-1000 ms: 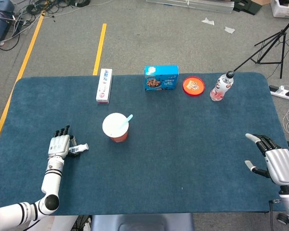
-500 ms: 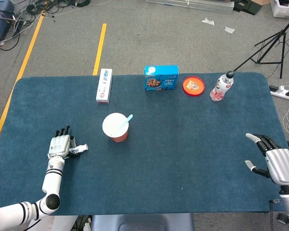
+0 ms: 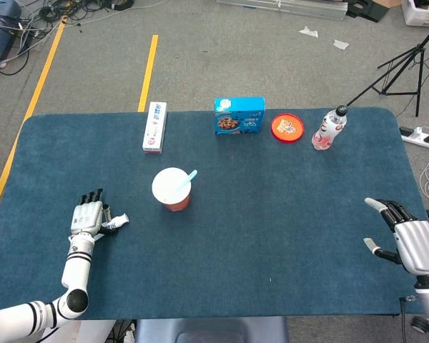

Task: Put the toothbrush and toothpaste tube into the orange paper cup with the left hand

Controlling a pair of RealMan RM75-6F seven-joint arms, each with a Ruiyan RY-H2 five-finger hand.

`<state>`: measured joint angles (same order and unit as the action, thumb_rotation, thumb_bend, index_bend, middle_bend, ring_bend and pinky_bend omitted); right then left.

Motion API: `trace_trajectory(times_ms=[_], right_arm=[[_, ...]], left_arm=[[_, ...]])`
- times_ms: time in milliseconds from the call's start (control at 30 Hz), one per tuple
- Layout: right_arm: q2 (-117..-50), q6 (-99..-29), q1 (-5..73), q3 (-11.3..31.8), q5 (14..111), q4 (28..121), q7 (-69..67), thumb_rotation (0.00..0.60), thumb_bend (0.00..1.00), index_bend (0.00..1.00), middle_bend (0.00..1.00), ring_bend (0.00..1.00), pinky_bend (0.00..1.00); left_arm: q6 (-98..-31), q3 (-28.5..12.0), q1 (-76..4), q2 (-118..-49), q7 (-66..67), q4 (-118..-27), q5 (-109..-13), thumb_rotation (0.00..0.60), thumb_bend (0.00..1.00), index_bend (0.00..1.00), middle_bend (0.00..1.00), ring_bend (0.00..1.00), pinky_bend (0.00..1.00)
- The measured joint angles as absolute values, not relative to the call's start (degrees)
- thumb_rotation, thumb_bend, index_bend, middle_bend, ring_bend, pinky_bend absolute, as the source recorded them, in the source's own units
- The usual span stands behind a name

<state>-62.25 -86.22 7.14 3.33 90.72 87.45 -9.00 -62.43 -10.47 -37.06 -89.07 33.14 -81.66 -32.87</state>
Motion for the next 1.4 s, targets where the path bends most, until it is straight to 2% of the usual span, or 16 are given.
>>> trace_trajectory(times_ms=[833, 1400], right_arm=[[-62.5, -86.5, 7.0, 3.1, 91.2, 87.6, -8.3, 0.600, 0.17, 0.22, 0.26, 0.22, 0.52], [-62.3, -86.3, 7.1, 3.2, 91.0, 87.6, -8.7, 0.600, 0.17, 0.22, 0.26, 0.22, 0.52]], left_arm=[[-71.7, -12.8, -31.9, -77.9, 28.3, -97.5, -40.3, 0.600, 0.22, 0.68, 0.11, 0.00, 0.00], [-73.9, -18.4, -33.5, -73.9, 27.4, -104.8, -41.7, 0.600, 0.22, 0.68, 0.12, 0.00, 0.00]])
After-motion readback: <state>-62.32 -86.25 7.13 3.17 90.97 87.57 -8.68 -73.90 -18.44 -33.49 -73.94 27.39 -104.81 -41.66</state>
